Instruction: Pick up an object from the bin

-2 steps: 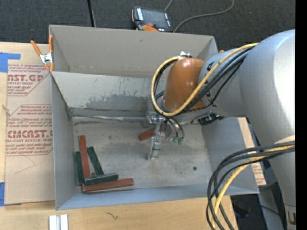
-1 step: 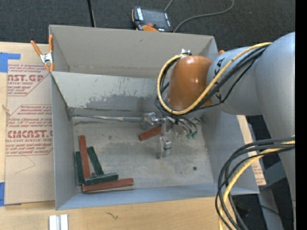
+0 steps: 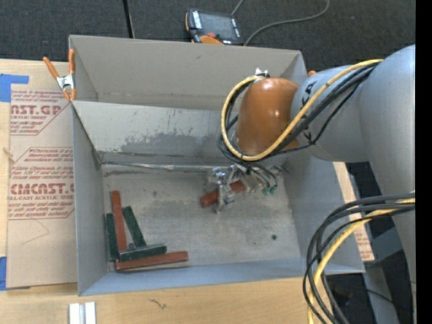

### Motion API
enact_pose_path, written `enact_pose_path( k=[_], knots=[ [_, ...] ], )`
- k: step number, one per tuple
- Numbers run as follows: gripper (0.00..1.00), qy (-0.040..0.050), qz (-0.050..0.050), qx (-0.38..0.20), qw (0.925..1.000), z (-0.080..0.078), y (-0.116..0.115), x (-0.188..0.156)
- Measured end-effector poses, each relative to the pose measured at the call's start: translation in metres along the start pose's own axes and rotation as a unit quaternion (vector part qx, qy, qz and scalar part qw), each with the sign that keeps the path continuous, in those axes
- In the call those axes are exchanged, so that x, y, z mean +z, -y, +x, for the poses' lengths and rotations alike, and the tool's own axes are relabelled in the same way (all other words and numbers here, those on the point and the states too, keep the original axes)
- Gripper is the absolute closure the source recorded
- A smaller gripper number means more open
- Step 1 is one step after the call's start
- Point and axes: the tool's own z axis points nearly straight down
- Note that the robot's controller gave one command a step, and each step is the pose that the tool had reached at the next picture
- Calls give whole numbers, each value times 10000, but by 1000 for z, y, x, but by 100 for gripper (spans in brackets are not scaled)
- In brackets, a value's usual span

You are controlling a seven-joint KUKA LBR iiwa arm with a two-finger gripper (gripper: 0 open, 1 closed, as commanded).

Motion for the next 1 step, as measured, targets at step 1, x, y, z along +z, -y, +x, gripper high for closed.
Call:
enact_pose_path(
  k=[1],
  knots=[
    [100, 18, 8, -2733, 9619, 8, -25, -150]
  ],
)
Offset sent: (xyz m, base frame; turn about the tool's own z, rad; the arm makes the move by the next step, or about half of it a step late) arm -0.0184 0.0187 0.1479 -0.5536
